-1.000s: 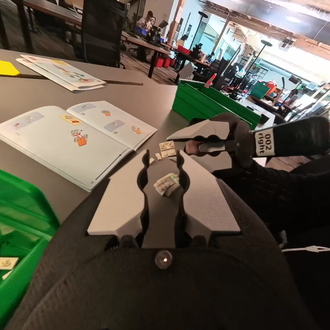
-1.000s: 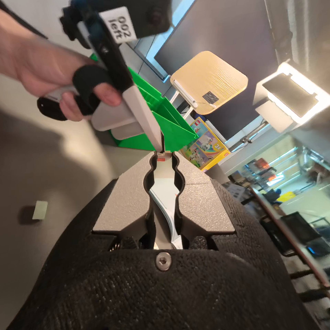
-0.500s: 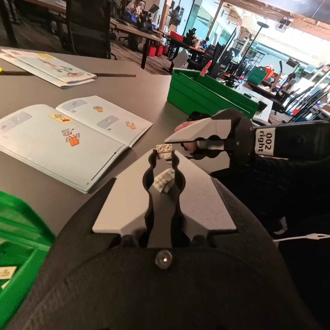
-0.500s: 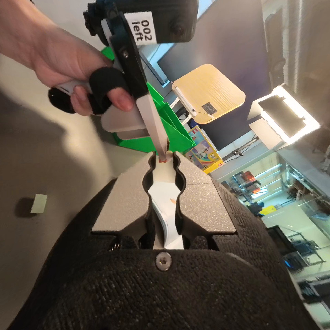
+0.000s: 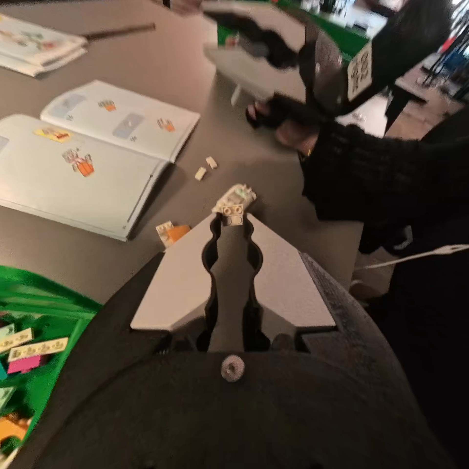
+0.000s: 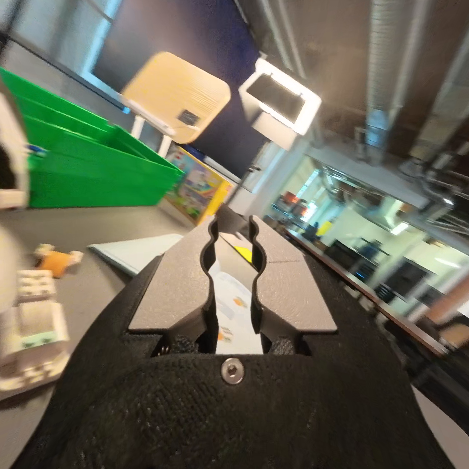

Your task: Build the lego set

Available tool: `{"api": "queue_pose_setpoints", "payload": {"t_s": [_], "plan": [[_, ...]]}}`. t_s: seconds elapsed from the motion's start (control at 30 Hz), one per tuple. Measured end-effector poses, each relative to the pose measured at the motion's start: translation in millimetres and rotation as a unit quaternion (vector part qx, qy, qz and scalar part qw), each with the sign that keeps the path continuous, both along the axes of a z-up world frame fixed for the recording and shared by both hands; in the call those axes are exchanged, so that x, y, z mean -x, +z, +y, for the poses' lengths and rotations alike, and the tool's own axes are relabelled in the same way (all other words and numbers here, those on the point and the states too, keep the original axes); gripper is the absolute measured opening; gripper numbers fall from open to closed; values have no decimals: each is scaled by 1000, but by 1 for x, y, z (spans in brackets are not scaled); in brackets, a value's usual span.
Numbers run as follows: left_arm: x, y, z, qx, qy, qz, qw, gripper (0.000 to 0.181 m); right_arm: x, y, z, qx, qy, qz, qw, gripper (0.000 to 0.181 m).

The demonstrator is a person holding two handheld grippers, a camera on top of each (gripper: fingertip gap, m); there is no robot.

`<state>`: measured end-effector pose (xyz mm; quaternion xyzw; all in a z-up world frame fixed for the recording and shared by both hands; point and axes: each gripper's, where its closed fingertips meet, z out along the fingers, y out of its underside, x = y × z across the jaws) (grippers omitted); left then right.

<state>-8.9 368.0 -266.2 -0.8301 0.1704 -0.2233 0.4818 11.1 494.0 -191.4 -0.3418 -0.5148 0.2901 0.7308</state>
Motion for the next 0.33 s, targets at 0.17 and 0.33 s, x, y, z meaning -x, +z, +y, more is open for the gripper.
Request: {"api": "queue_pose_setpoints", "payload": {"t_s": [0.17, 0.33], "plan": [[-1, -33, -9, 75, -21, 56, 995, 16, -10, -3, 32, 23, -69, 18, 997, 18], [1, -44, -11, 97, -17, 69, 993, 16, -11, -9, 40, 47, -75, 15, 996, 18]]}}
